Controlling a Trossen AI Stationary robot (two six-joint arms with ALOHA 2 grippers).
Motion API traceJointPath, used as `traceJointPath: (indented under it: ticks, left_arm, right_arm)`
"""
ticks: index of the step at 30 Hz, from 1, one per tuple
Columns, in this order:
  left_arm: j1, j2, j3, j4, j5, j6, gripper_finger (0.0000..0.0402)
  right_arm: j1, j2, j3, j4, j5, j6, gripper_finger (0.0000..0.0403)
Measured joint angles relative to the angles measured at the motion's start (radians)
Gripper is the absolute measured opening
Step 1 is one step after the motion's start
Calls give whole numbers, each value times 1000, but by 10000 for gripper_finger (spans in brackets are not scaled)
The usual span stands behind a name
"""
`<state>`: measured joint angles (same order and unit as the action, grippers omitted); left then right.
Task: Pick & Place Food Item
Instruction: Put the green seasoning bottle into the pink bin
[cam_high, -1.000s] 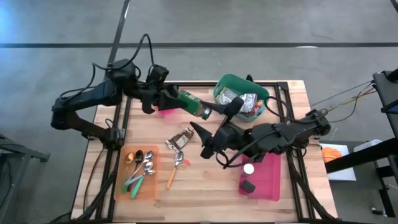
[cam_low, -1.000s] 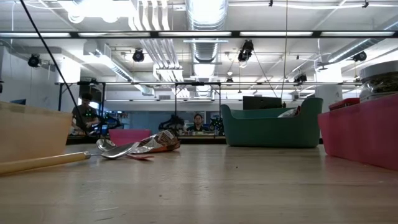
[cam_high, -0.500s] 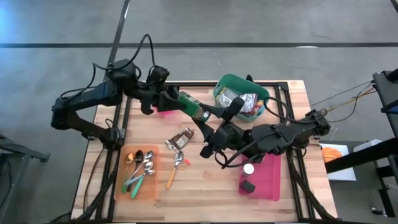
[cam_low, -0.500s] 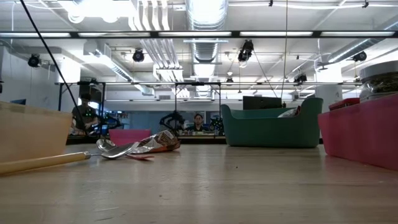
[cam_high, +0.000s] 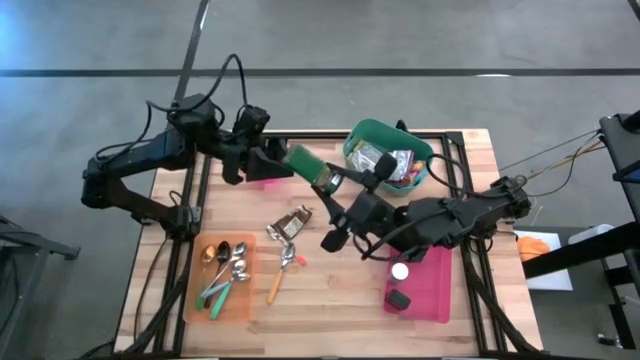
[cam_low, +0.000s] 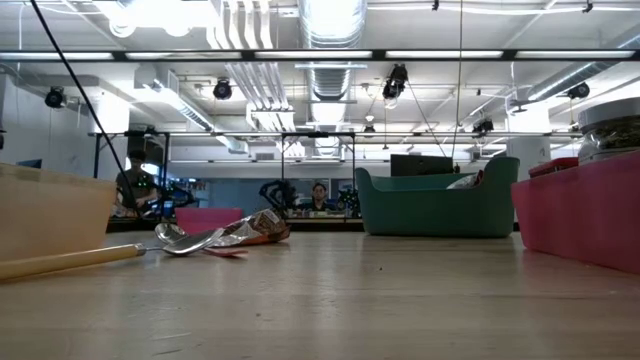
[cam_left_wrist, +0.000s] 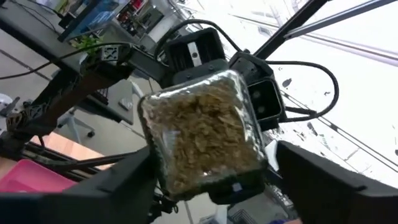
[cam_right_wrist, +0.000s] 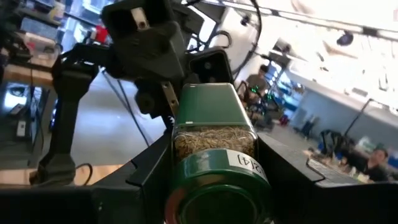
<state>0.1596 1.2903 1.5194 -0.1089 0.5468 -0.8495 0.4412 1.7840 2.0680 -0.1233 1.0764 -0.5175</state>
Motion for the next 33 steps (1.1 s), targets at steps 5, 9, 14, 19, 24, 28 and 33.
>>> traceJointPath:
  ticks: [5, 9, 14, 19, 24, 28, 33]
  left_arm:
    - [2, -1, 1, -19, 11, -4, 375]
    - [16, -24, 2, -90, 38, 19, 386]
    - [33, -52, 2, -312, 37, 134, 387]
    - [38, -68, 2, -545, 37, 246, 388]
    - [37, -68, -1, -734, 12, 354, 388]
    - [37, -67, -1, -825, -34, 410, 389]
    - [37, -67, -1, -843, -40, 432, 389]
  right_arm:
    - [0, 0, 49, -120, 1, 119, 191]
    - [0, 0, 123, -319, -2, 327, 191]
    - [-1, -2, 250, -723, -59, 724, 191]
    - [-20, -29, 277, -1076, -298, 1163, 191]
    - [-33, -33, 273, -1373, -484, 1458, 191]
    - [-32, -30, 253, -1449, -641, 1513, 191]
    - [-32, -29, 178, -1446, -807, 1509, 191]
